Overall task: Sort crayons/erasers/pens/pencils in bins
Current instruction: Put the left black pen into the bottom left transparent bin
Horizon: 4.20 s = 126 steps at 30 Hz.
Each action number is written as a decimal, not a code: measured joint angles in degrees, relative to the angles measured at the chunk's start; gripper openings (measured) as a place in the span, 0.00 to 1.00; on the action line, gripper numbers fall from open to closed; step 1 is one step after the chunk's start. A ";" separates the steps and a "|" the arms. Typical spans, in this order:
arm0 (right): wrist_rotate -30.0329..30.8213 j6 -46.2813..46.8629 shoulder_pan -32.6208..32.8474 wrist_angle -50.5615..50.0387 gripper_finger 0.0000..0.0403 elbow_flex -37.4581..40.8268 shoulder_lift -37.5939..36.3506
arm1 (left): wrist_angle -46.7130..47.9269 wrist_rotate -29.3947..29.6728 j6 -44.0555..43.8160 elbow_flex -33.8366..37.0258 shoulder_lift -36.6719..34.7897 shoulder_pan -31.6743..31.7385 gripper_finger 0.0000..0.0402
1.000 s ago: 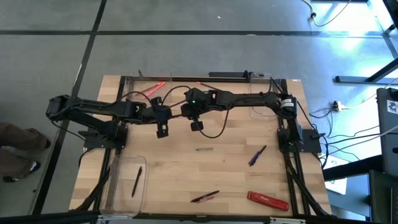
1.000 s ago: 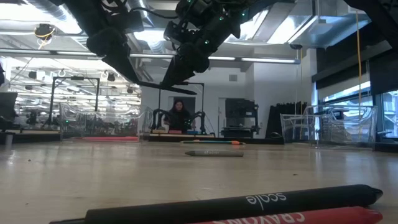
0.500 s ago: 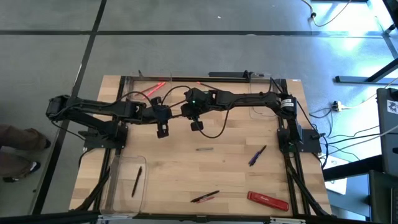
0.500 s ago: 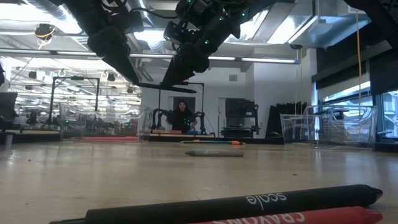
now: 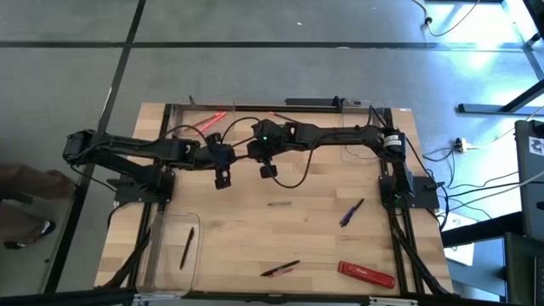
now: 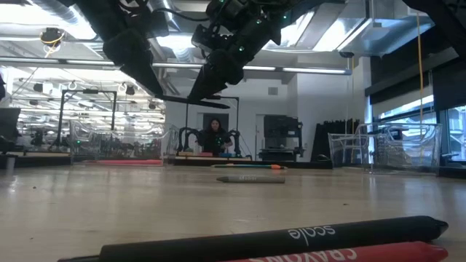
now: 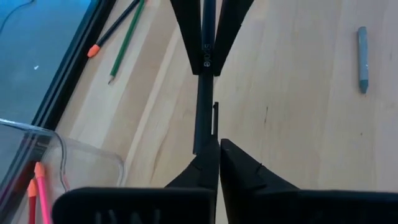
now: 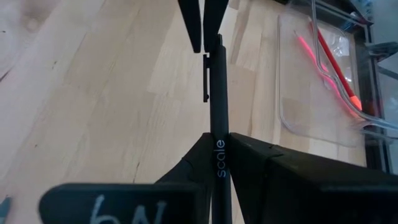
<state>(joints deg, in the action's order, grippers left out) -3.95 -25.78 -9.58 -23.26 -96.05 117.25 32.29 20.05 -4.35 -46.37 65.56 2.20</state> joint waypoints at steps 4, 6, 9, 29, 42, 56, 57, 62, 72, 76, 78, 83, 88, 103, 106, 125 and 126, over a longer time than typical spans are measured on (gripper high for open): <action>0.02 0.00 -0.02 -0.05 0.11 0.00 0.00 | -0.07 1.12 0.00 0.00 0.00 0.00 0.08; 0.00 0.00 -0.02 -0.08 0.11 0.00 0.00 | -0.07 2.12 0.01 0.00 0.00 0.01 0.12; -0.24 0.00 0.00 -0.08 0.11 0.00 0.00 | -0.19 2.72 0.08 0.00 0.00 0.02 0.17; -0.20 0.00 0.02 -0.16 0.11 0.00 0.00 | -2.69 1.54 0.40 0.00 0.00 -0.44 0.21; -0.17 -0.02 0.00 -0.16 0.11 0.00 0.04 | -2.31 2.27 0.39 -6.23 -0.48 -1.61 0.19; -0.15 -0.04 0.00 0.78 0.11 0.00 0.04 | 5.66 -1.12 -2.52 -9.37 0.76 1.86 0.28; -0.15 -0.04 0.00 0.84 0.11 0.00 0.04 | 5.82 -2.24 -2.71 -9.40 1.21 2.04 0.28; -0.13 -0.04 0.00 1.23 0.11 0.02 0.04 | 6.71 -2.69 -2.80 -9.31 3.75 2.19 0.28; -0.13 -0.04 0.00 1.26 0.11 0.02 0.04 | 7.47 0.01 0.88 -9.31 7.32 2.19 0.28; -0.10 -0.09 0.00 1.26 0.11 0.02 0.04 | 8.25 1.81 0.90 -9.31 7.32 2.19 0.28; -0.10 -0.11 0.00 1.26 0.11 0.02 0.04 | 8.45 1.44 0.39 -9.31 7.32 2.19 0.28; -0.11 -0.15 0.00 1.26 0.11 0.02 0.04 | 8.44 -0.94 0.03 -9.31 7.32 2.19 0.28; -0.11 -0.15 0.00 1.26 0.11 0.02 0.04 | 8.46 -0.96 0.03 -9.31 7.32 2.19 0.28; -0.15 -0.17 0.00 1.65 0.11 0.02 0.04 | 8.84 -0.70 0.04 -8.15 7.32 2.19 0.28; -0.15 -0.17 0.00 1.65 0.11 0.02 0.04 | 8.83 -0.70 0.05 -8.15 7.32 2.19 0.28; 0.02 -0.17 -0.02 1.71 0.11 0.02 0.04 | 8.83 -0.70 1.06 -8.13 7.32 3.68 0.20; 0.04 -0.17 -0.02 1.72 0.11 0.03 0.04 | 8.83 -0.70 1.06 -8.13 7.32 3.77 0.20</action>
<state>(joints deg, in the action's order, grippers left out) -3.91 -25.96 -9.61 -21.54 -96.02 117.30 41.12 19.35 -3.29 -54.50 72.88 5.96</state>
